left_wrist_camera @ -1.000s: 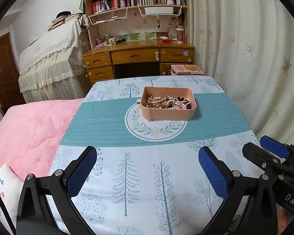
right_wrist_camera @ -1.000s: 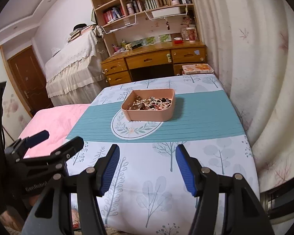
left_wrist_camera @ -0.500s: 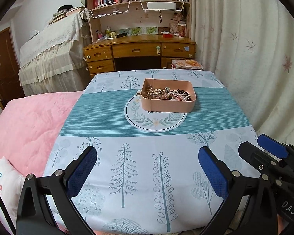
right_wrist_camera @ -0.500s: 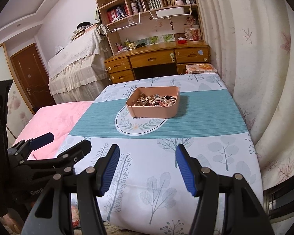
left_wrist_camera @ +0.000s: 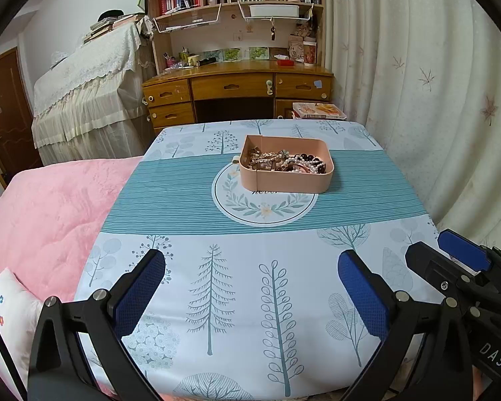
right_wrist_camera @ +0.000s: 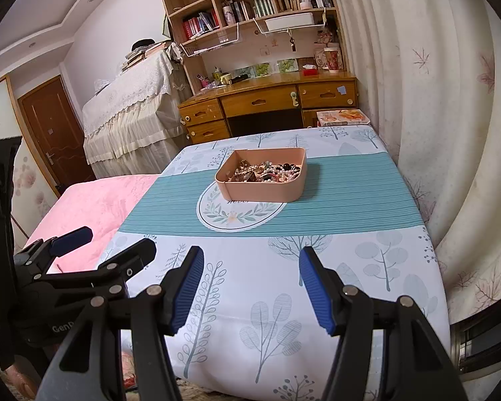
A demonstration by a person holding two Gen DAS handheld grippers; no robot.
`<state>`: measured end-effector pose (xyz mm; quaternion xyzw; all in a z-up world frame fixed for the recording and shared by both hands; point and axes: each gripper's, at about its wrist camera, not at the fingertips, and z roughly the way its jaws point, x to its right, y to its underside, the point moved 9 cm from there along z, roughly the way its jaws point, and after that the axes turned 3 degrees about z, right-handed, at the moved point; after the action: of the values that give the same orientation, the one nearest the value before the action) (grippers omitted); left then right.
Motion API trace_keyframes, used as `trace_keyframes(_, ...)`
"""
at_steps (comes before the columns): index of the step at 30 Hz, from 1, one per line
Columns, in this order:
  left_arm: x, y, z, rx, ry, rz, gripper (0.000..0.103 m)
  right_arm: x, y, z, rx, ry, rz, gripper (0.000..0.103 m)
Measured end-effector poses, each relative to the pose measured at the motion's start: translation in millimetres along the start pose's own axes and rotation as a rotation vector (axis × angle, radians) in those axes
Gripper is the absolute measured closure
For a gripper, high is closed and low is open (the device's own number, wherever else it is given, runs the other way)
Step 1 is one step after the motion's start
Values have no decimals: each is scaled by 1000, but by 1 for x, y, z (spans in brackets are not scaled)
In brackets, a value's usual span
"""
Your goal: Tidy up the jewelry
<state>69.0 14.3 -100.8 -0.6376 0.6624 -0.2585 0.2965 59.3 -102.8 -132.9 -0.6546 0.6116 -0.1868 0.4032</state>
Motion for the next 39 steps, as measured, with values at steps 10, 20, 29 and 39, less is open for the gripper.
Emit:
trace_keyframes(10, 0, 0, 0, 0, 0, -1, 1, 0, 0, 0, -2, -1, 0, 43)
trace_keyframes(20, 0, 1, 2, -6, 3, -1, 1, -1, 0, 0, -1, 0, 0, 43)
trace_keyframes(29, 1, 1, 3, -8, 3, 0, 1, -1, 0, 0, -2, -1, 2, 43)
trace_keyframes(39, 3, 4, 9, -19, 6, 1, 1, -4, 5, 0, -12, -6, 7, 43)
